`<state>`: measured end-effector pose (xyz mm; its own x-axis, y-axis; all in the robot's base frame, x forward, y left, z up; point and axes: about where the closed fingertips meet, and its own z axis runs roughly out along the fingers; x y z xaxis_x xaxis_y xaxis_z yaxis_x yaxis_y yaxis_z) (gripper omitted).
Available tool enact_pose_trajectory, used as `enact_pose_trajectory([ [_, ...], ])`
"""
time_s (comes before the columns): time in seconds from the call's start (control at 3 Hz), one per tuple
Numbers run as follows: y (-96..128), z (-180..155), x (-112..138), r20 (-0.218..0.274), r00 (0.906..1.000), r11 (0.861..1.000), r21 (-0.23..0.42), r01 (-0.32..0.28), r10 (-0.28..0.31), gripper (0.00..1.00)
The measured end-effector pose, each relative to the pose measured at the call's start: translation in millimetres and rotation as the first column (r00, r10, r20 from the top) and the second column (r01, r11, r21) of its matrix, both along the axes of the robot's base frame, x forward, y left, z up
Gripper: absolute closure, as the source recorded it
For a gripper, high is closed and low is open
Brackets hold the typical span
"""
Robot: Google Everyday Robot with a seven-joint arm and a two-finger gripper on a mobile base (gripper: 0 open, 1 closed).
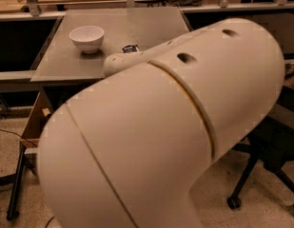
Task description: Open top drawer
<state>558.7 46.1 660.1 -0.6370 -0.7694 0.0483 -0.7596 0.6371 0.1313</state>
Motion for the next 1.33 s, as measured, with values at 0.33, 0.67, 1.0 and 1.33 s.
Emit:
enact_pose_trajectory([
  [0.33,0,0,1,-0.001,1.0000,1.000,-0.001,-0.001,0.001,1.00],
  [0.67,-20,-6,-21,-0.045,0.9951,0.996,-0.030,-0.089,0.088,1.00],
  [1.0,-35,-10,-37,-0.073,0.9845,0.986,-0.032,-0.162,0.159,1.00],
  [1.33,-49,-13,-52,-0.091,0.9703,0.974,-0.014,-0.226,0.224,1.00],
])
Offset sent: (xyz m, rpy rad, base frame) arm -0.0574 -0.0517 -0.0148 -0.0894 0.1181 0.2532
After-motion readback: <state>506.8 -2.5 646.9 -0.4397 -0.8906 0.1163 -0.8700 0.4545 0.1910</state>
